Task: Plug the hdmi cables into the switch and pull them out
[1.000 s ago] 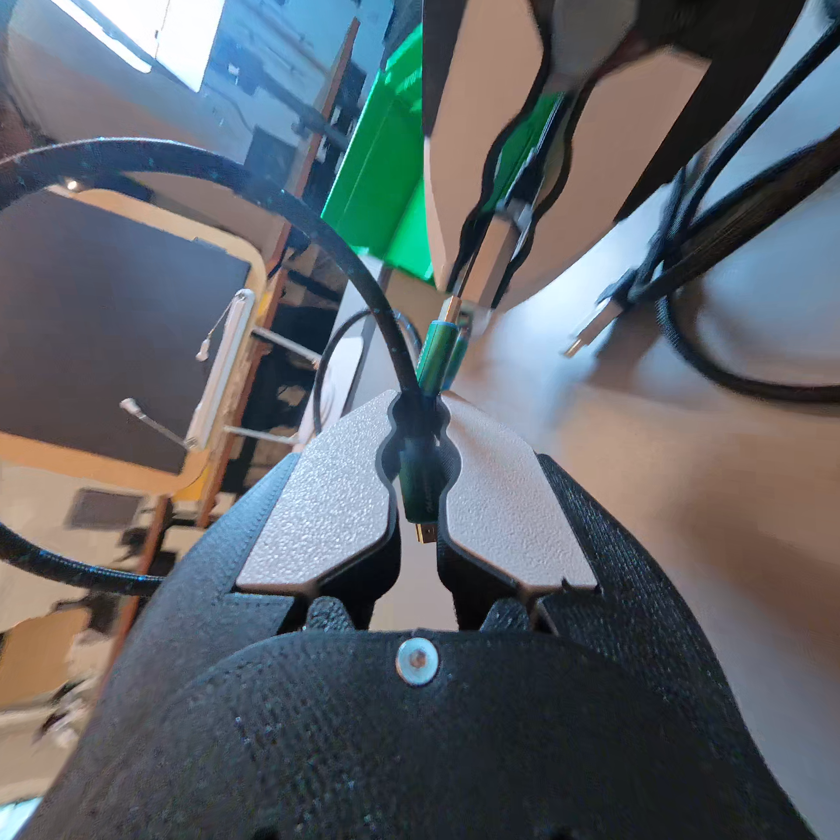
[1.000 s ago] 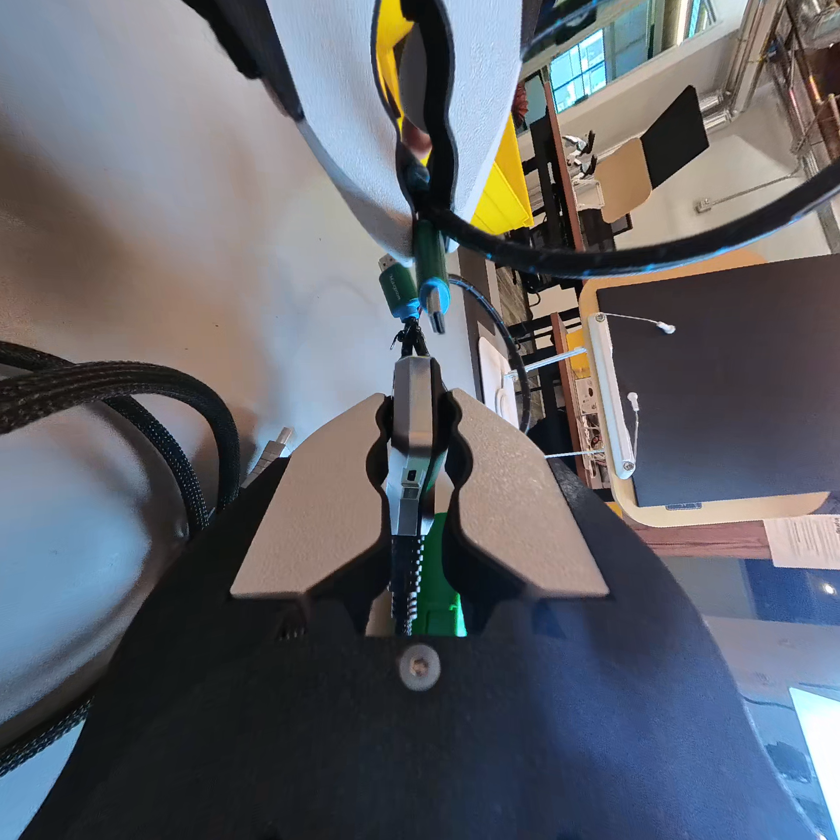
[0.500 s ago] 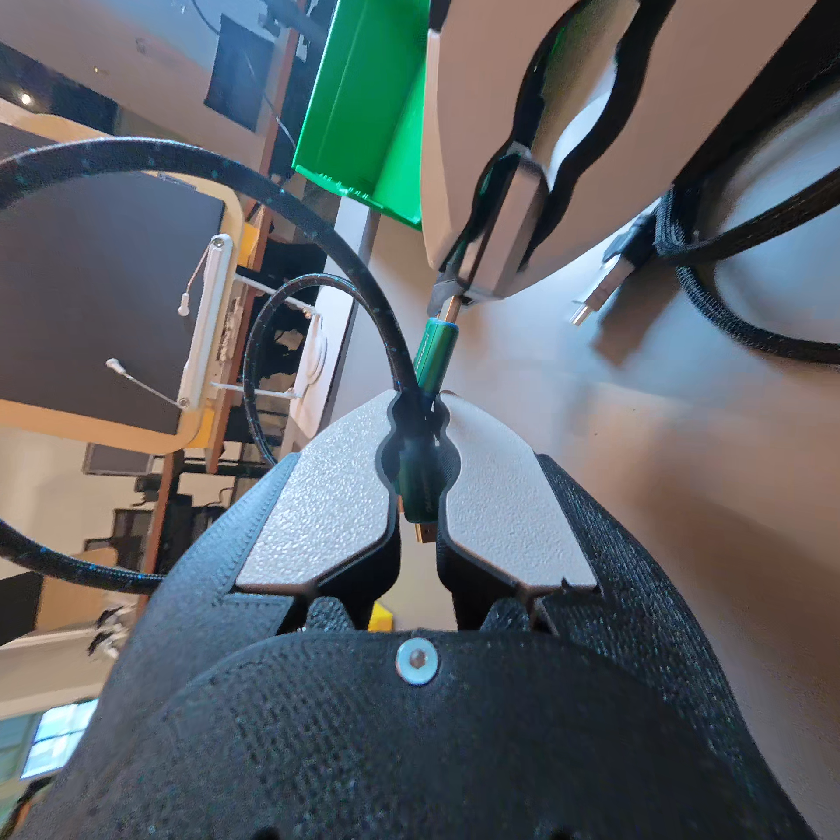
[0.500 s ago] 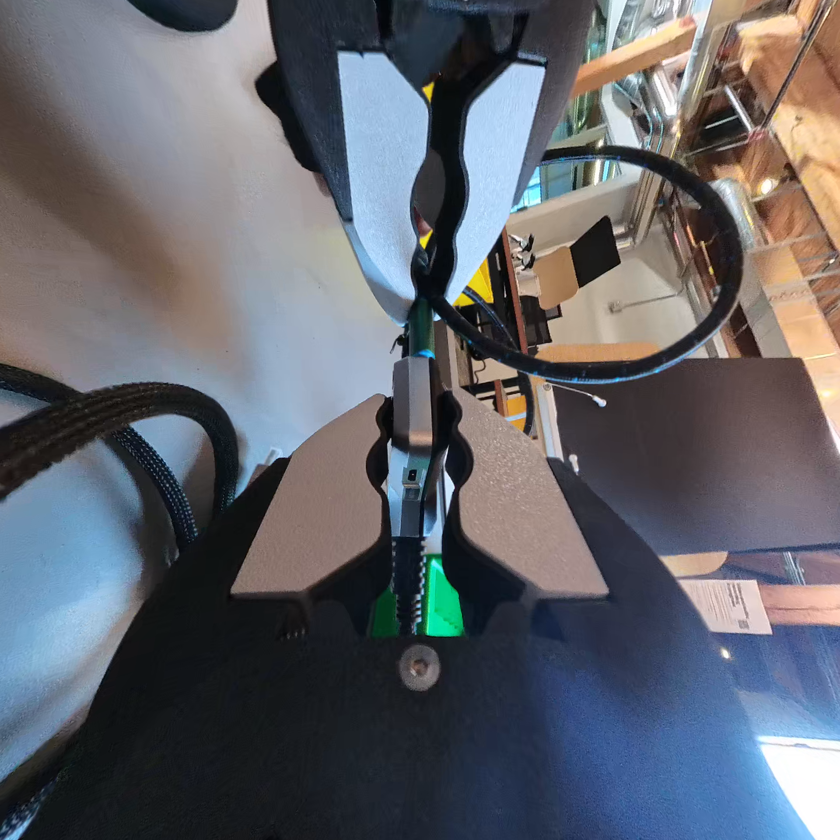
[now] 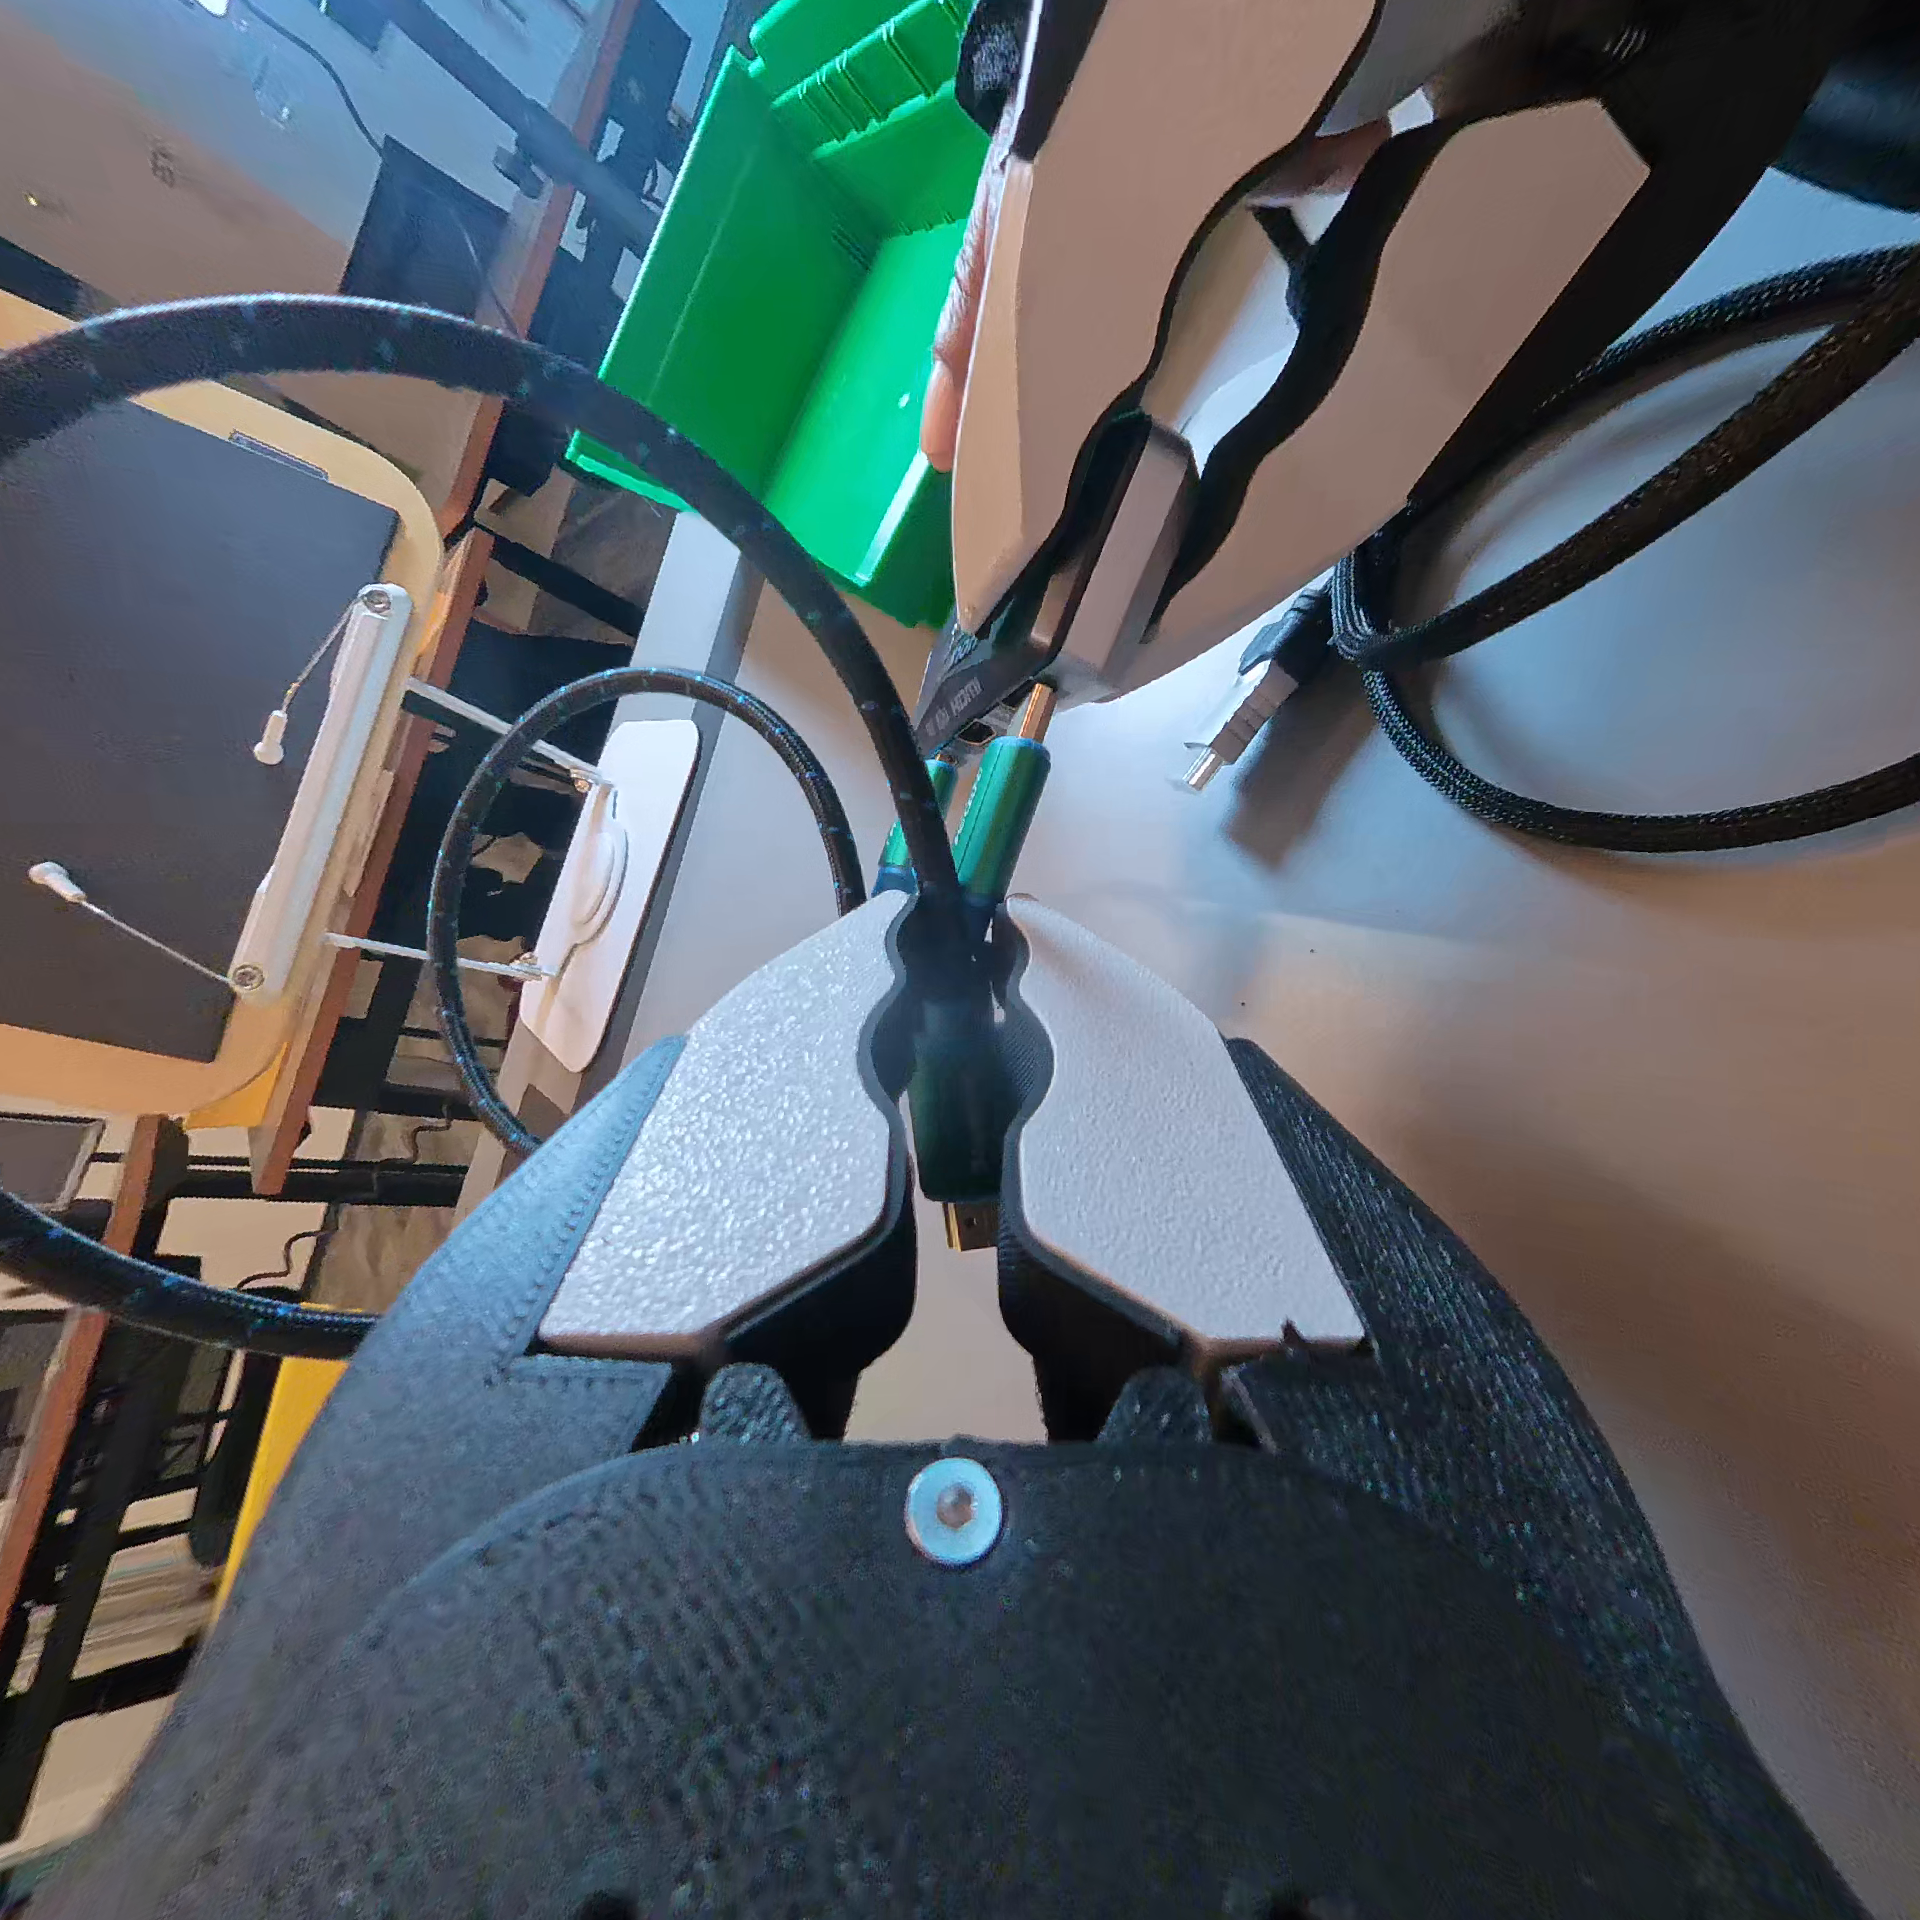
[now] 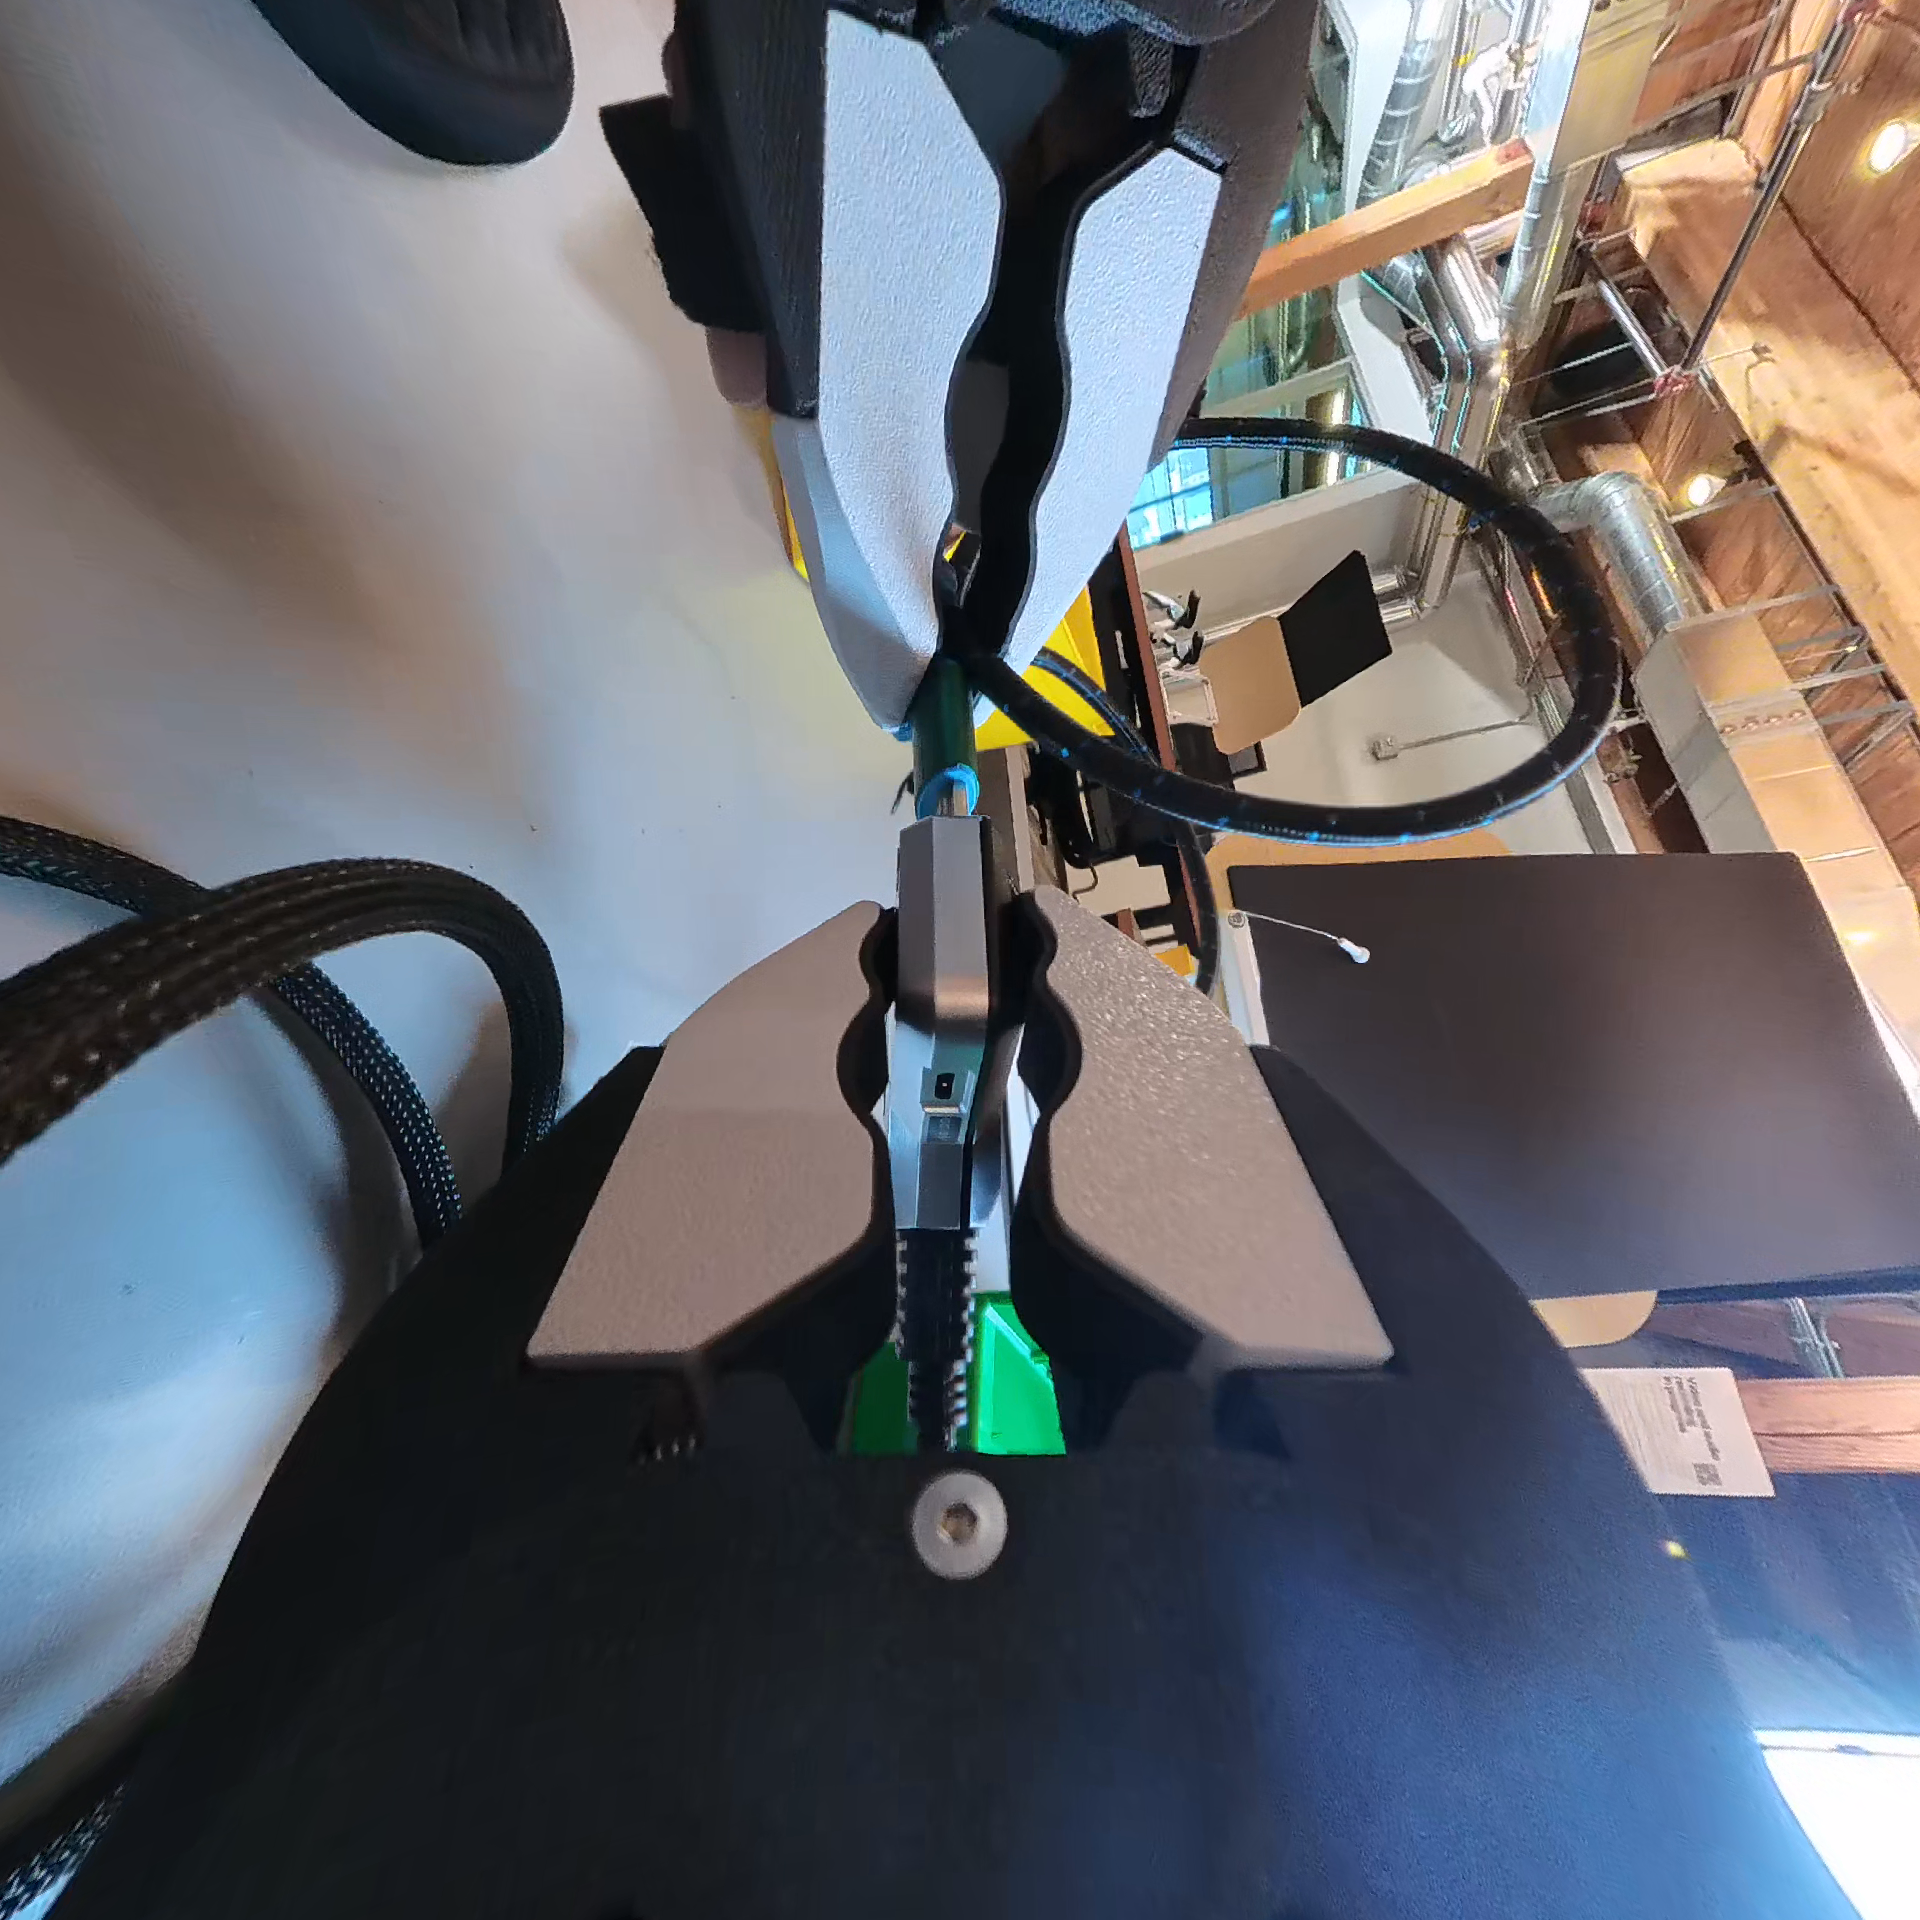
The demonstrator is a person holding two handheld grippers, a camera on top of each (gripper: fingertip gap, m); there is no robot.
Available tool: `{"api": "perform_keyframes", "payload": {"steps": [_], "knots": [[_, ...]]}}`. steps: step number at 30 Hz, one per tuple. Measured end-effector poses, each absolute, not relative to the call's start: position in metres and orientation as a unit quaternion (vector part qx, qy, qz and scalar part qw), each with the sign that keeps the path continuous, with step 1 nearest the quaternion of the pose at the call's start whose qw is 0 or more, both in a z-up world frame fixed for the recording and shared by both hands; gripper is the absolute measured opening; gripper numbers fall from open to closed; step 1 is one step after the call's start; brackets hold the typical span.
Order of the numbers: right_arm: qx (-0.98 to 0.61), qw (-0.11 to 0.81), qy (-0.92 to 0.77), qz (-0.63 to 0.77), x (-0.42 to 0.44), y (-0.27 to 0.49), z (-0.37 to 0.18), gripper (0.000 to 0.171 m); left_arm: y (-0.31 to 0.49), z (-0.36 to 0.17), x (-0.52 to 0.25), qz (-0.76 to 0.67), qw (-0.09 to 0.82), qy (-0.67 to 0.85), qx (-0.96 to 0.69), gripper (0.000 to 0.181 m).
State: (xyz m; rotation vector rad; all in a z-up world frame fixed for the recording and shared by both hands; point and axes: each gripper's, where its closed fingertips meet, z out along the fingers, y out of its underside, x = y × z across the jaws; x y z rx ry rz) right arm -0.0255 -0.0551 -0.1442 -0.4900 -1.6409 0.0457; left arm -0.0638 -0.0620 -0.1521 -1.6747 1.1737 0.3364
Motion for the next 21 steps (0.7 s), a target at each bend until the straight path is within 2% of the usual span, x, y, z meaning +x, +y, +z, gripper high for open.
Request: {"api": "perform_keyframes", "payload": {"steps": [3,6,13,21], "knots": [[-0.217,0.658,-0.721,0.016,-0.026,-0.054,-0.143,0.021,-0.063,-0.148,-0.062,0.132,0.518,0.483,-0.694,0.012],[-0.213,0.650,-0.729,0.000,-0.027,-0.055,-0.148,0.021,-0.058,-0.153,-0.068,0.214,0.491,0.492,-0.687,0.013],[-0.241,0.633,-0.735,0.015,-0.029,-0.054,-0.153,0.021,-0.058,-0.152,-0.071,0.292,0.469,0.501,-0.666,0.012],[-0.225,0.640,-0.734,0.009,-0.030,-0.060,-0.151,0.021,-0.064,-0.158,-0.066,0.157,0.492,0.478,-0.711,0.012]]}}
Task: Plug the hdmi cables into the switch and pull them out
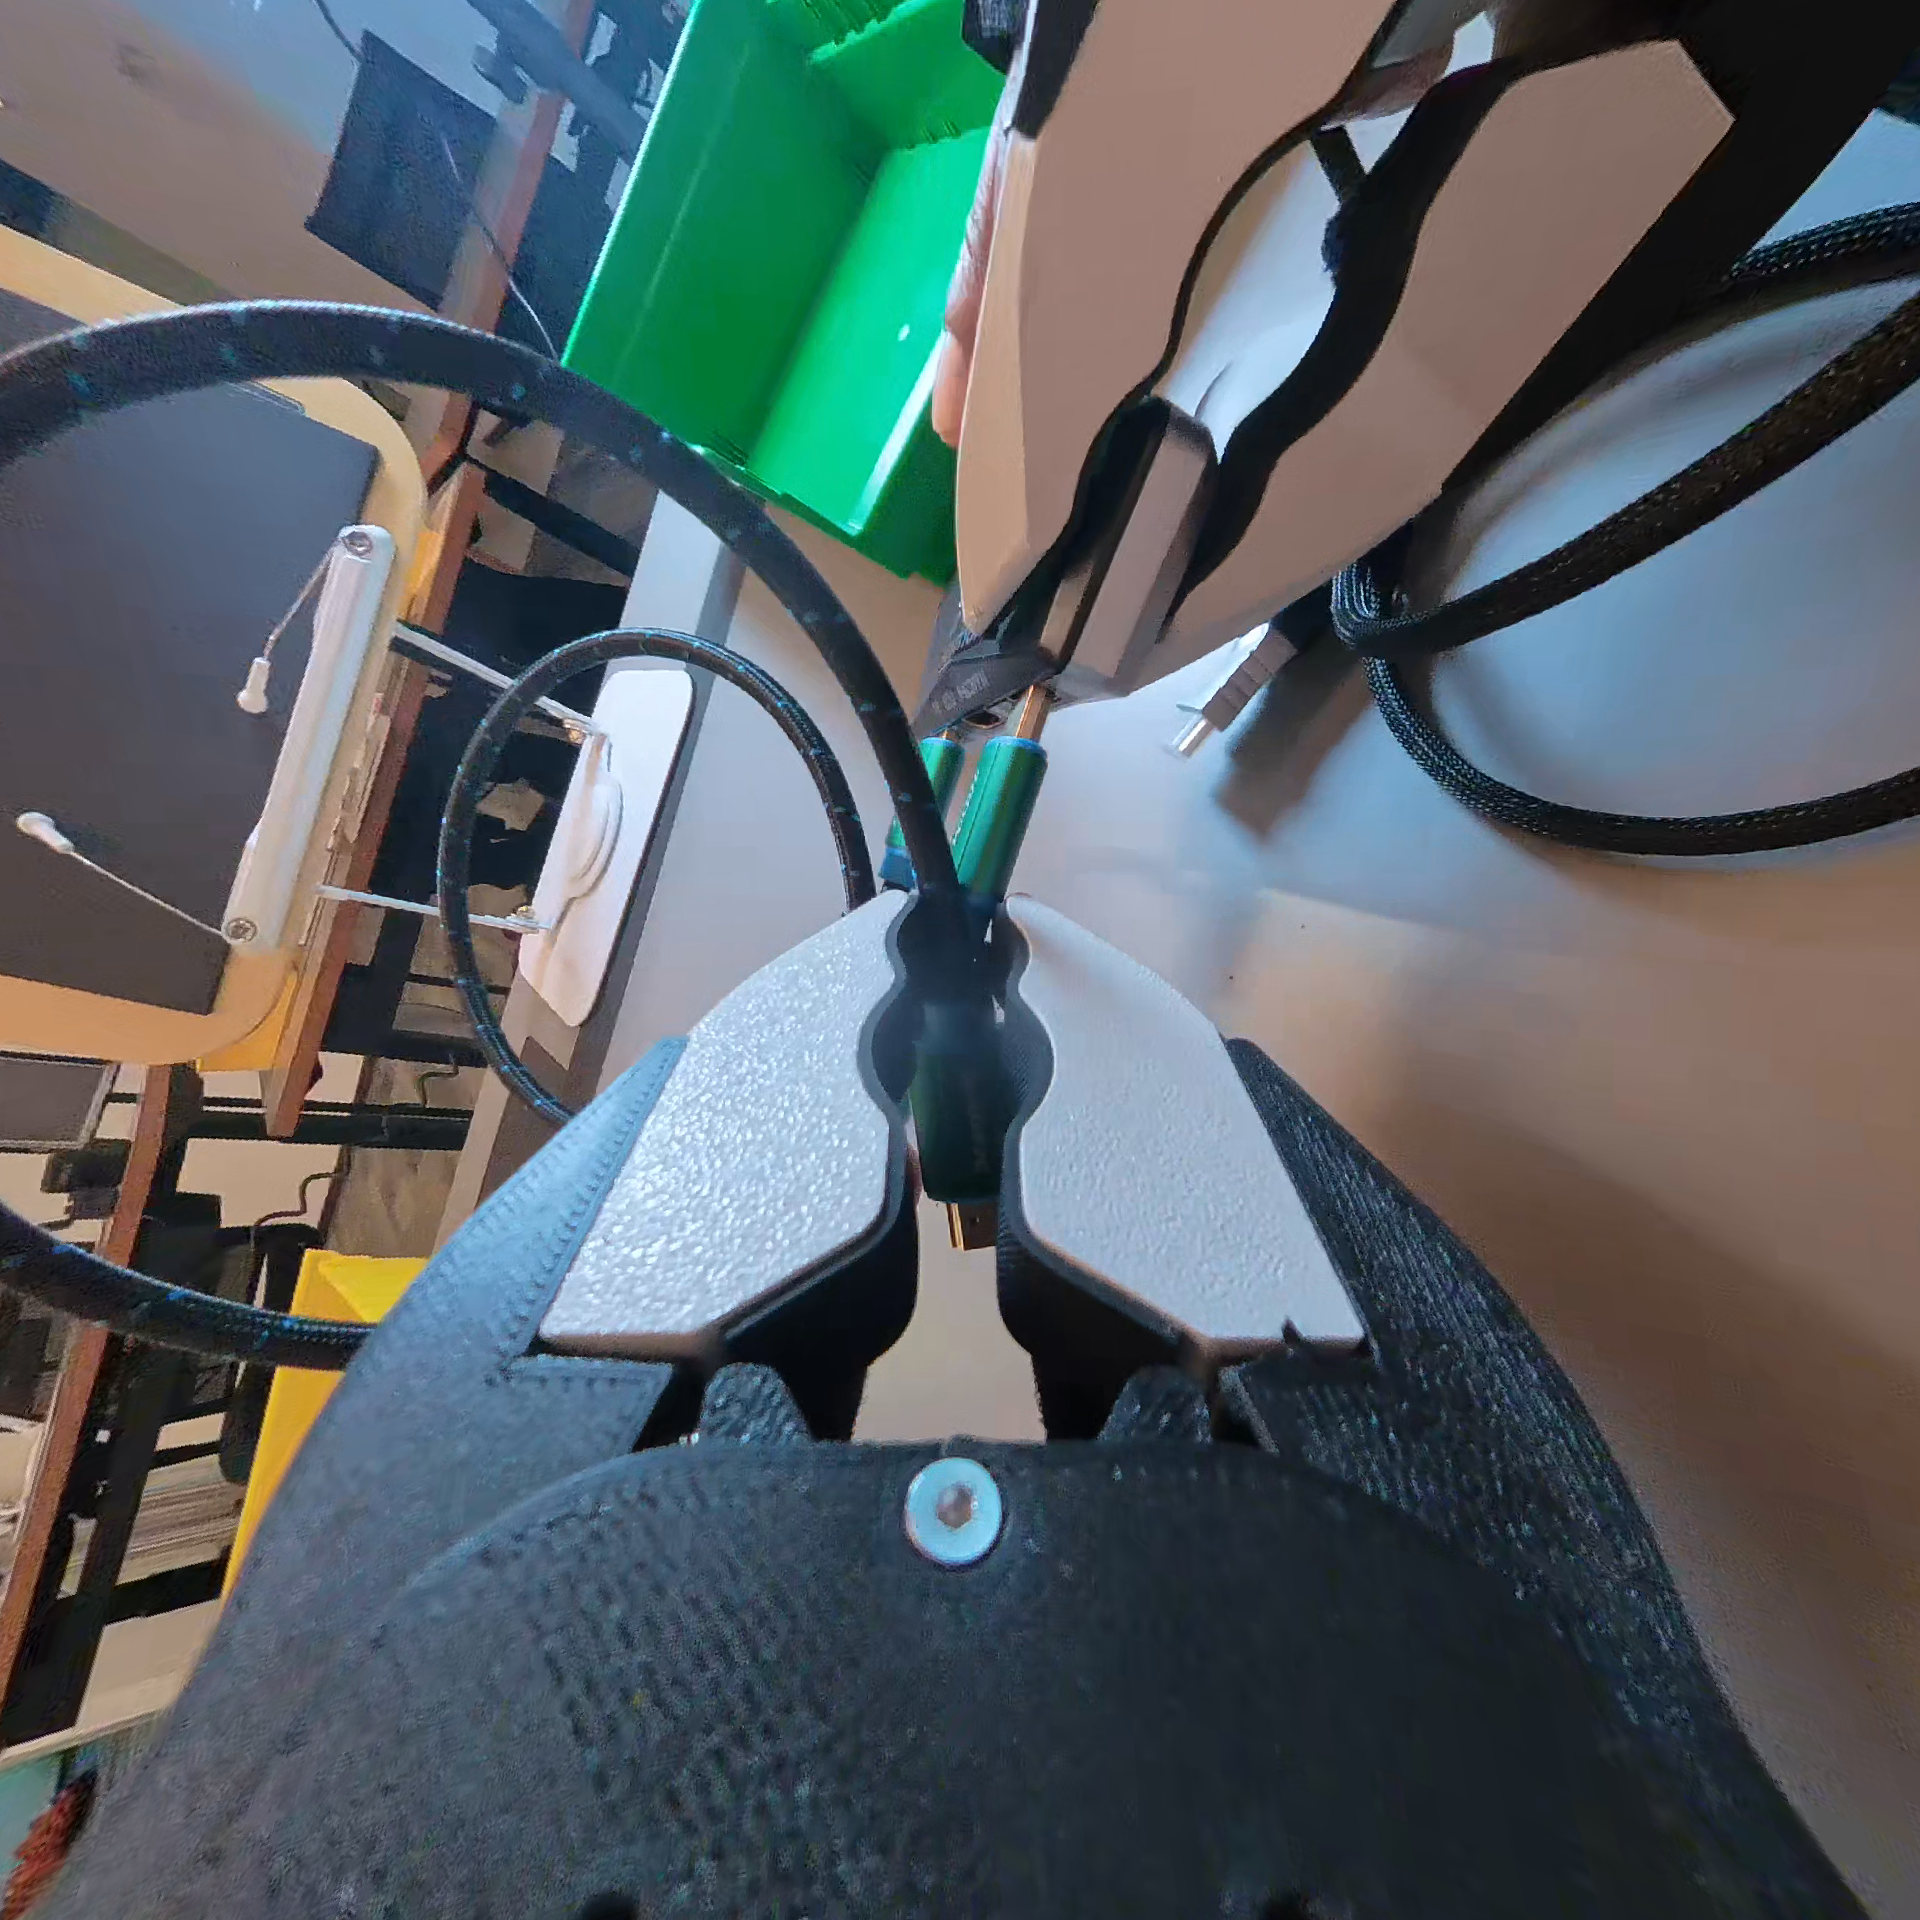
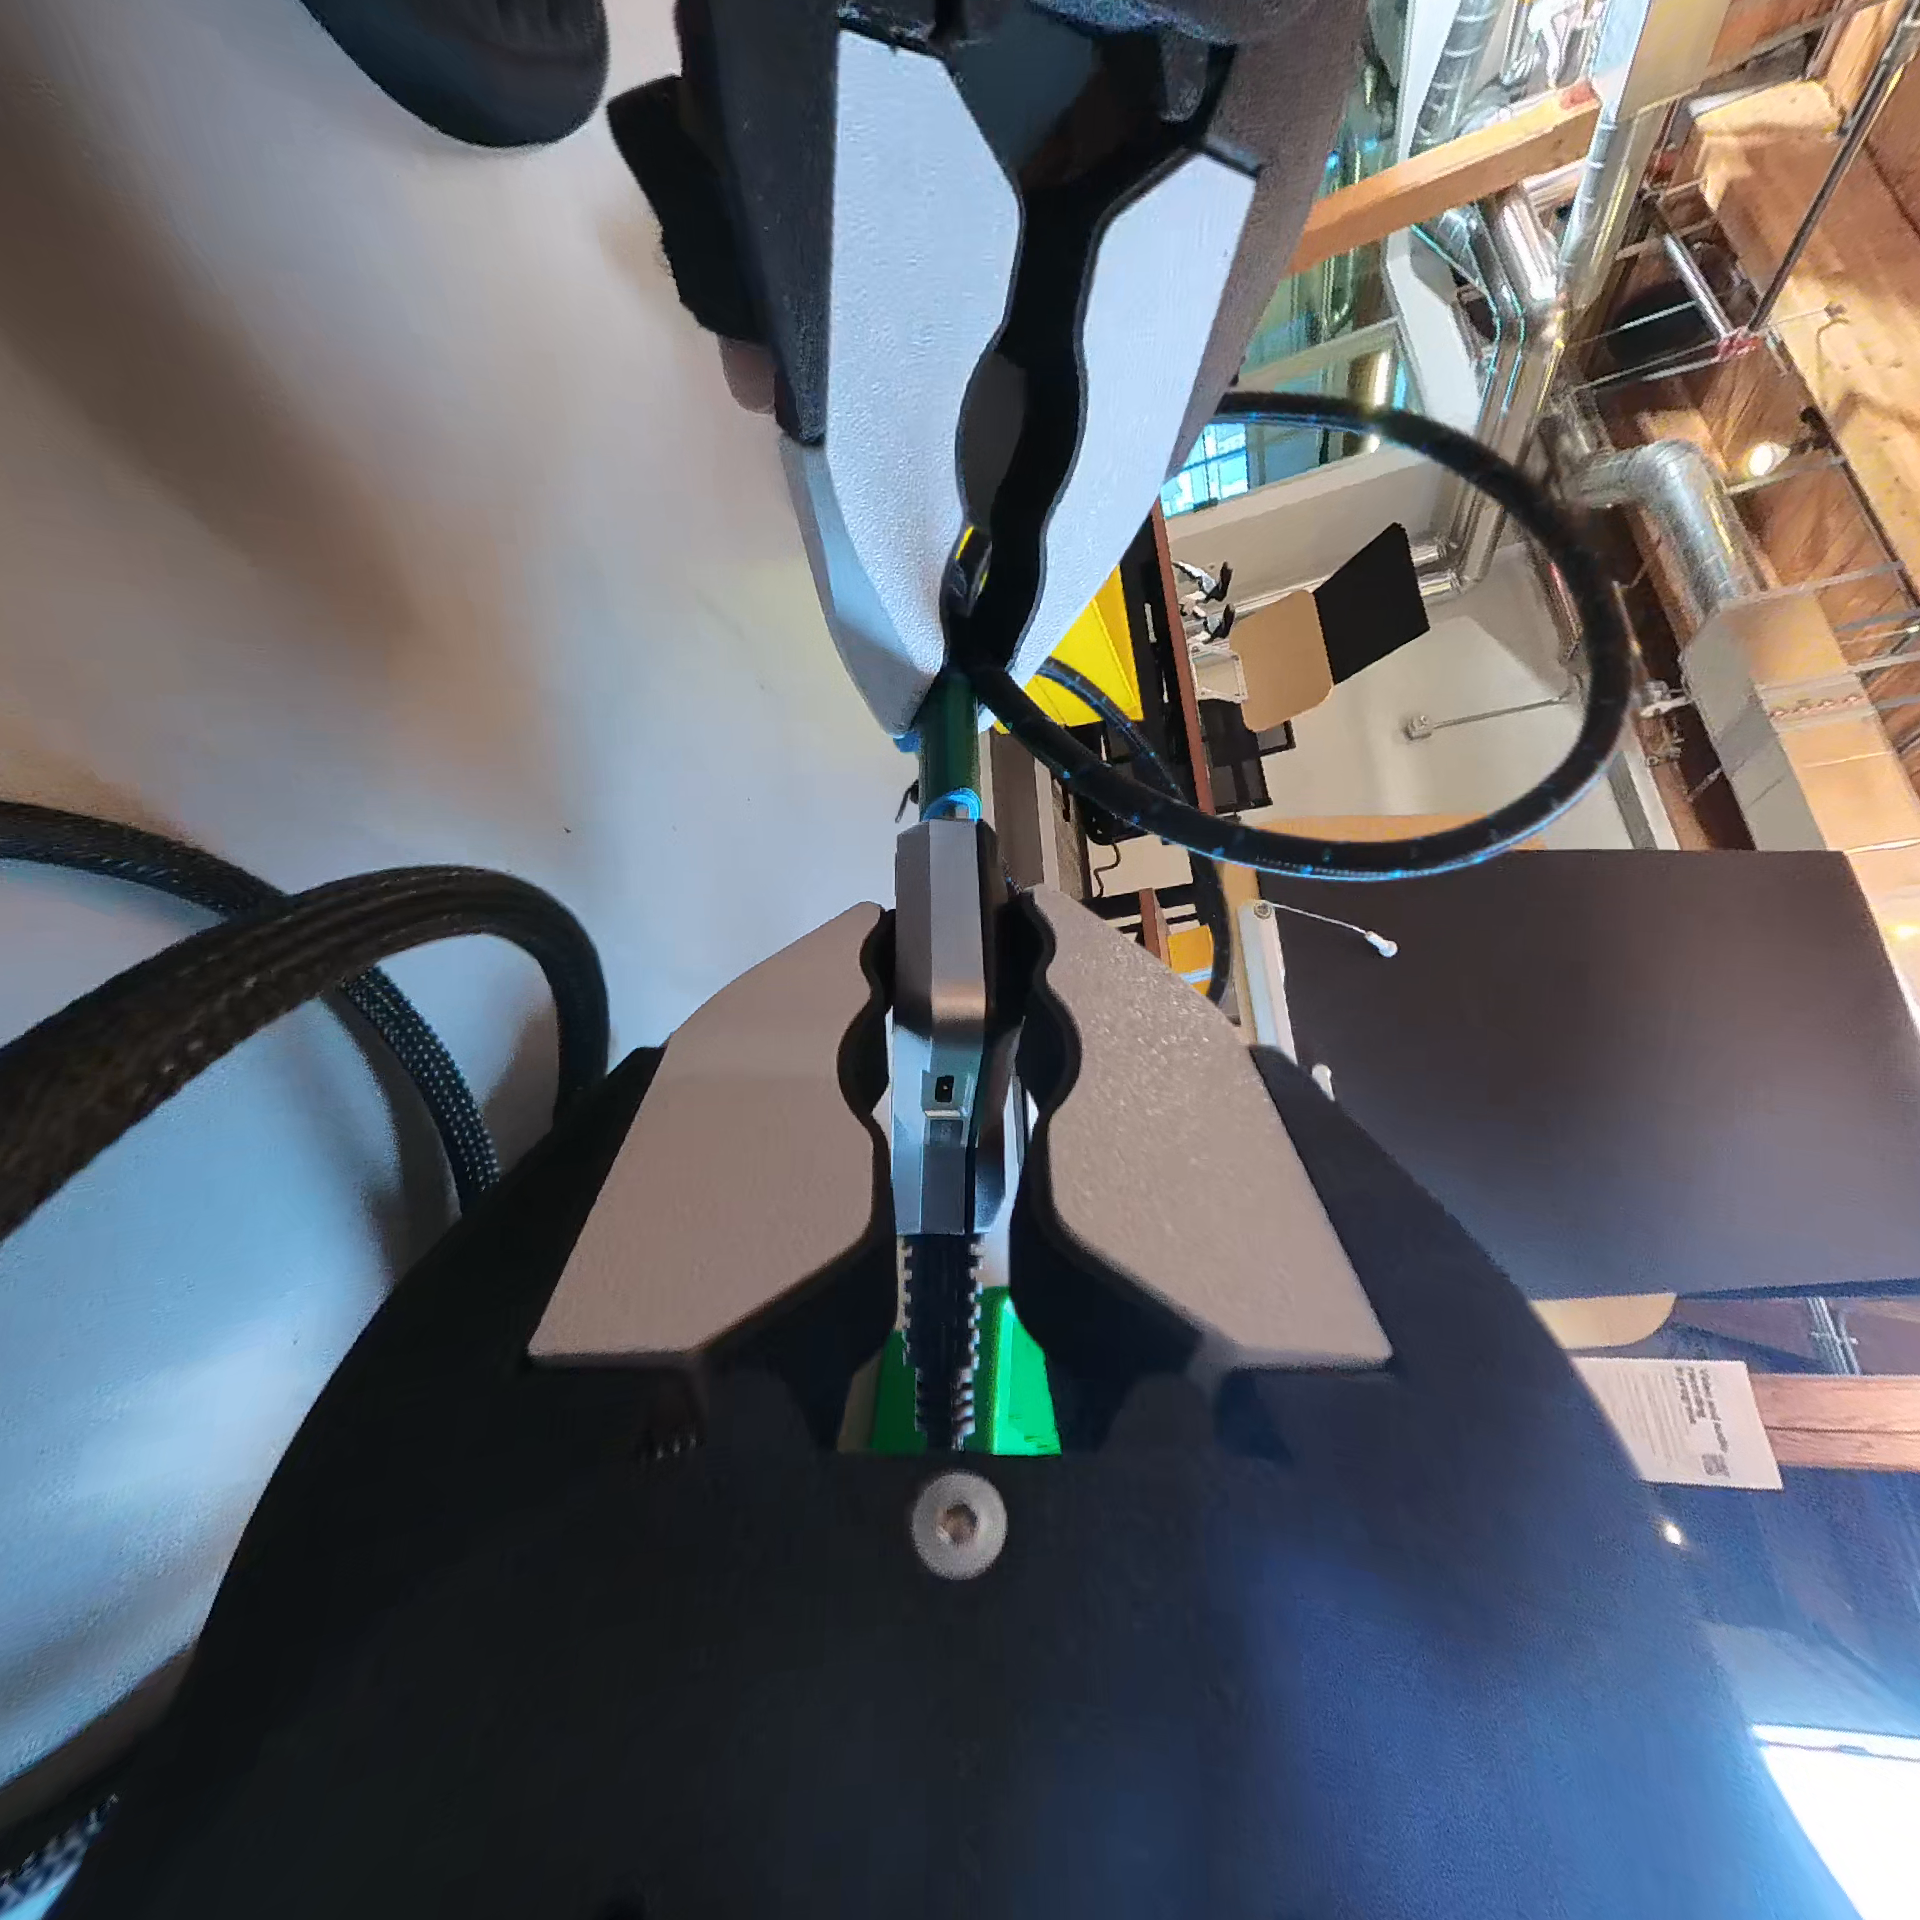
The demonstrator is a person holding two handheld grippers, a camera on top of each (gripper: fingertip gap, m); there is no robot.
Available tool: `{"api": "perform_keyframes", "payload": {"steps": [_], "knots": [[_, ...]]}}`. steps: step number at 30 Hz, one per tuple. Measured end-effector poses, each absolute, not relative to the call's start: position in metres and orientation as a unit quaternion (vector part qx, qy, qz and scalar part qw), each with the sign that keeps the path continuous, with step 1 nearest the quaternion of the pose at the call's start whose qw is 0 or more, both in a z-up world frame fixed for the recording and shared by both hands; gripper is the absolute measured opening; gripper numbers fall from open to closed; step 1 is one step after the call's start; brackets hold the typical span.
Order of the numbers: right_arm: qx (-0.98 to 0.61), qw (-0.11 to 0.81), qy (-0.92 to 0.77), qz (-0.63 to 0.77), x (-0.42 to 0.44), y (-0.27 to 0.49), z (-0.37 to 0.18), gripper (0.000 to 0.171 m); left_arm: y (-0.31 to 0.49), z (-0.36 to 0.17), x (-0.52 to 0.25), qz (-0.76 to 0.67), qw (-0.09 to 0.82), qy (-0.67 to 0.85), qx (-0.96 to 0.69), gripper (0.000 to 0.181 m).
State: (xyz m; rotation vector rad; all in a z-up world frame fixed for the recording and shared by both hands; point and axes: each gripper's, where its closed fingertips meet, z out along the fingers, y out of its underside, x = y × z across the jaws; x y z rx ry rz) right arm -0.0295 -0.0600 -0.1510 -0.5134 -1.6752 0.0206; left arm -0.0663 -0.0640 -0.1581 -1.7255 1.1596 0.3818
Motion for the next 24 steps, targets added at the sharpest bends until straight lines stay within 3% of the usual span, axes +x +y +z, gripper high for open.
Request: {"api": "perform_keyframes", "payload": {"steps": [9,18,24], "knots": [[-0.211,0.654,-0.725,0.049,-0.026,-0.066,-0.143,0.020,-0.069,-0.144,-0.061,0.204,0.523,0.502,-0.658,0.012],[-0.212,0.652,-0.728,0.017,-0.030,-0.065,-0.148,0.020,-0.067,-0.147,-0.065,0.286,0.492,0.492,-0.659,0.012],[-0.219,0.631,-0.743,0.040,-0.031,-0.075,-0.154,0.020,-0.071,-0.157,-0.057,0.193,0.499,0.506,-0.676,0.011]]}}
